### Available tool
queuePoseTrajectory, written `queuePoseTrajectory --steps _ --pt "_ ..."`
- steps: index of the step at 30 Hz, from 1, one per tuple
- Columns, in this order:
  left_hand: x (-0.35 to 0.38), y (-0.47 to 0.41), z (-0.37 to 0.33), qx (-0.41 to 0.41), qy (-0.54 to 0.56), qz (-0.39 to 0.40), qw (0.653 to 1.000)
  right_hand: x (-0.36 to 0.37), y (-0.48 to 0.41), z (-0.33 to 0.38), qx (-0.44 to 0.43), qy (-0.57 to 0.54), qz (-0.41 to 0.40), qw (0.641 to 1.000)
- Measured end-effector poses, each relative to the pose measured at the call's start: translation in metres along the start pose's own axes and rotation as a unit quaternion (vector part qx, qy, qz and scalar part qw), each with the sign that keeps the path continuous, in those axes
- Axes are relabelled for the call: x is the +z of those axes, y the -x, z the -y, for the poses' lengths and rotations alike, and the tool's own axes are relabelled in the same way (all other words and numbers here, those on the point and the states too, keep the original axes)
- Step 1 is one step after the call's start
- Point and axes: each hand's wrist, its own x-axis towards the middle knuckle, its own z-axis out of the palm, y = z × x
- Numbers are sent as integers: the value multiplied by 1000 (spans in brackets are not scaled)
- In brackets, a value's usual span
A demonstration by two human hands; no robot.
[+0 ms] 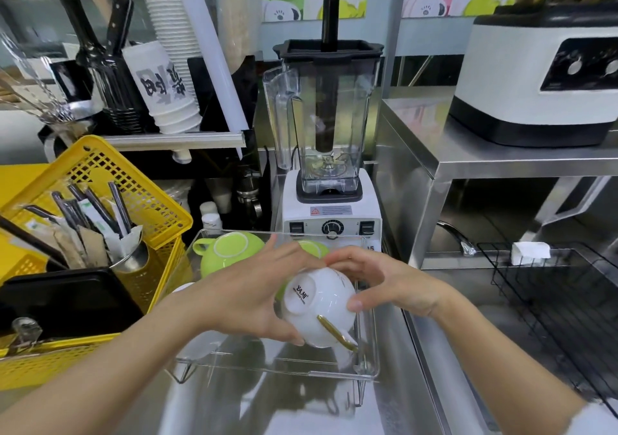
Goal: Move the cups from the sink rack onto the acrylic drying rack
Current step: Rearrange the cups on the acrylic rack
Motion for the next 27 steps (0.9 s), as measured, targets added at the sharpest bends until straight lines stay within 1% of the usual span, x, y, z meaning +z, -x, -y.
queuePoseTrajectory --steps 5,9,12,14,17,22,27 --pt "6 3 -6 -49 -75 10 996 -1 1 -4 -1 16 -11 1000" --pt "10 3 -9 -95 -149 37 984 2 1 -8 7 41 -18 999" --pt "16 -2 -13 -96 -186 59 976 4 0 -8 14 68 -15 998" --pt "23 -6 -15 -97 -198 69 973 5 0 -7 24 102 -8 994" --pt "30 -10 -17 -104 -218 68 968 8 0 -5 26 181 11 983" --pt "37 -9 -15 -118 -242 72 960 14 -4 -8 24 347 36 937" --pt "40 -8 -15 -128 -227 61 963 15 -3 -6 25 352 29 935"
